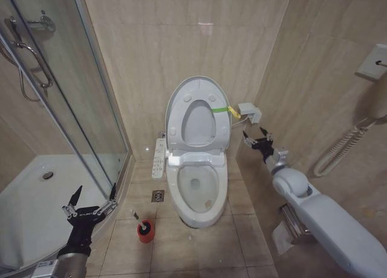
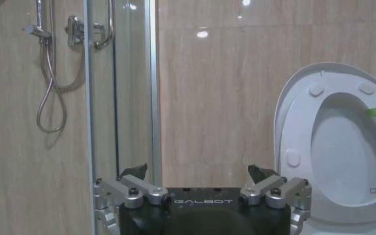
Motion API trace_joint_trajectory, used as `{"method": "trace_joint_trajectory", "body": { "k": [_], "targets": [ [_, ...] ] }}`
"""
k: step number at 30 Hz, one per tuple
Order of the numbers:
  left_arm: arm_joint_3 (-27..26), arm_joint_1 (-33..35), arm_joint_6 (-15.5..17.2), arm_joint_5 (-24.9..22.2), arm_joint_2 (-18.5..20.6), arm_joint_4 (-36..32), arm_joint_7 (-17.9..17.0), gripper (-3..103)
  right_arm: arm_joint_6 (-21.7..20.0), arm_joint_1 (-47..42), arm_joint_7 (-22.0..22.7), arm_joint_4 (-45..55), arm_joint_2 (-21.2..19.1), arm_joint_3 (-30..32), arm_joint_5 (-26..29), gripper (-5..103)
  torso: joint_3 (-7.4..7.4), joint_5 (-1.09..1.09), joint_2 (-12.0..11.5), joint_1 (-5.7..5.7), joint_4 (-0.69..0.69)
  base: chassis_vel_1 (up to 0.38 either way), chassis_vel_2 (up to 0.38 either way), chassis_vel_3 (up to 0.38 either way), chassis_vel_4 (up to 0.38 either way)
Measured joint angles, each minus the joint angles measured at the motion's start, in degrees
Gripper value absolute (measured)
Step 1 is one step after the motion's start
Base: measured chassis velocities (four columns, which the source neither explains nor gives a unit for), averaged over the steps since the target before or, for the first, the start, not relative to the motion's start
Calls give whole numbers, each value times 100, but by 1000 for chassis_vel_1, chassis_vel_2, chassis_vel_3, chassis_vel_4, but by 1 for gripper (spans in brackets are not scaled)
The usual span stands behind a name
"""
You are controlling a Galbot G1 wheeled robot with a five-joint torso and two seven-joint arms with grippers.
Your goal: Open the toilet lid, clean the toilet bowl with a toilet brush, close the toilet lid, and flush.
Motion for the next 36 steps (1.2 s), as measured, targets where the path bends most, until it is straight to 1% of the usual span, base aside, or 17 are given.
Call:
{"method": "trace_joint_trajectory", "body": {
  "k": [6,9,13,17,19,21,23,26,30,36],
  "targets": [
    [0,0,0,0,0,0,0,100,2,-476,-21,250,67,294,-67,80,0,0,0,0,-1,0,0,0,0],
    [0,0,0,0,0,0,0,100,46,-808,-79,353,247,541,-235,80,0,0,0,0,0,0,0,0,0],
    [0,0,0,0,0,0,0,100,98,-915,-121,376,326,625,-332,80,0,0,0,0,0,0,0,0,0],
    [0,0,0,0,0,0,0,100,172,-1141,-155,496,561,821,-564,80,0,-1,0,0,1,0,0,0,0],
    [0,0,0,0,0,0,0,100,188,-1180,-162,512,604,850,-615,80,0,-1,0,0,1,0,0,0,0],
    [0,0,0,0,0,0,0,100,223,-1319,-185,568,749,922,-749,80,0,0,0,0,0,0,0,0,0],
    [0,0,0,0,0,0,0,100,232,-1351,-188,584,784,937,-781,80,0,-1,0,0,0,0,0,0,0],
    [0,0,0,0,0,0,0,100,294,-1547,-237,646,1002,1006,-958,80,0,0,0,0,0,0,0,0,0],
    [0,0,0,0,0,0,0,100,349,-1722,-279,693,1141,1088,-1104,80,0,0,0,0,0,0,0,0,0],
    [0,0,0,0,0,0,0,100,520,-1989,-394,714,1402,1281,-1503,80,0,0,0,0,-1,0,0,0,0]
  ]
}}
